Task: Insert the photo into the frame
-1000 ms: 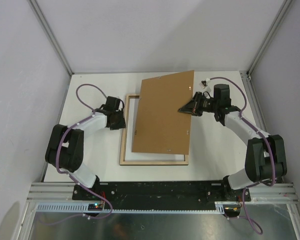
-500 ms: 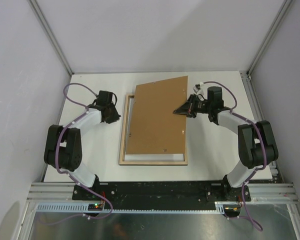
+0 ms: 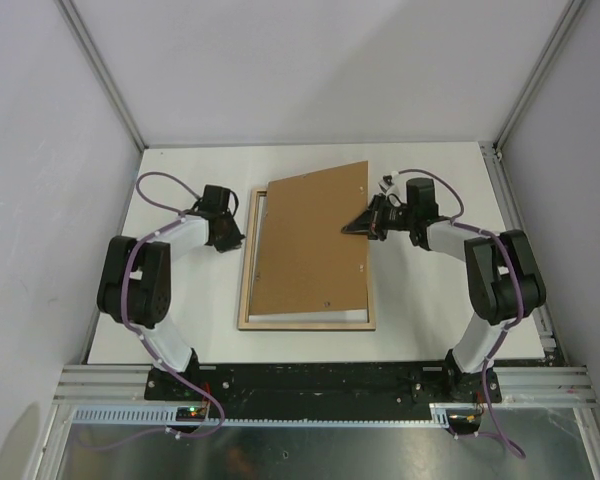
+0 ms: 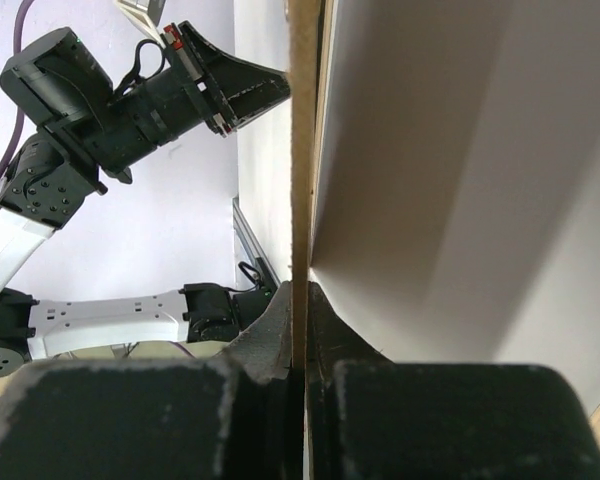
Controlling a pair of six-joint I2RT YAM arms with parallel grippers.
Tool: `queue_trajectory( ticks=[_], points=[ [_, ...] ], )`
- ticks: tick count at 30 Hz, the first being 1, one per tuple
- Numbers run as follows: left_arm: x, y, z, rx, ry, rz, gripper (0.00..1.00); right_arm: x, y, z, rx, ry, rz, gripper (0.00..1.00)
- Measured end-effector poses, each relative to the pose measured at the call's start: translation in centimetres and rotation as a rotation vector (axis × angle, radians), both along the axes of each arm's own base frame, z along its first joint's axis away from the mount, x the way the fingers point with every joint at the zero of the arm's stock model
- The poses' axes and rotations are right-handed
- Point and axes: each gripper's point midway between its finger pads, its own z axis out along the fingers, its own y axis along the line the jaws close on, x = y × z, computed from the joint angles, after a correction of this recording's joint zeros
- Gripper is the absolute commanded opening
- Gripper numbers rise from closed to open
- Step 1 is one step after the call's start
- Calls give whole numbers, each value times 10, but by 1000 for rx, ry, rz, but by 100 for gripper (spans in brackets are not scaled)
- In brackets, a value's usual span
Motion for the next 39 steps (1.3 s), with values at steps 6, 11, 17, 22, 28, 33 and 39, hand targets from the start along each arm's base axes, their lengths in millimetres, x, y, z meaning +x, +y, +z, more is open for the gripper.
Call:
queue_trajectory(
  ticks=[6,11,17,22,28,33,39],
  points=[
    [0,-3,-6,-10,12,-8,0,0,3,-8,4,25,6,0],
    [1,-8,-7,-15,7,-21,0,1,5,-16,9,49,9,0],
    [-1,-15,-12,-22,19,-41,0,2,6,-22,21,60,16,0],
    [0,-16,-12,-23,17,-41,0,3,7,-23,29,59,20,0],
    [2,-16,-12,-23,14,-42,0,3,8,-22,42,64,24,0],
    [3,-17,-12,-26,10,-44,0,4,9,-20,50,66,23,0],
    [3,-18,-12,-27,9,-44,0,3,9,-20,49,70,23,0]
  ],
)
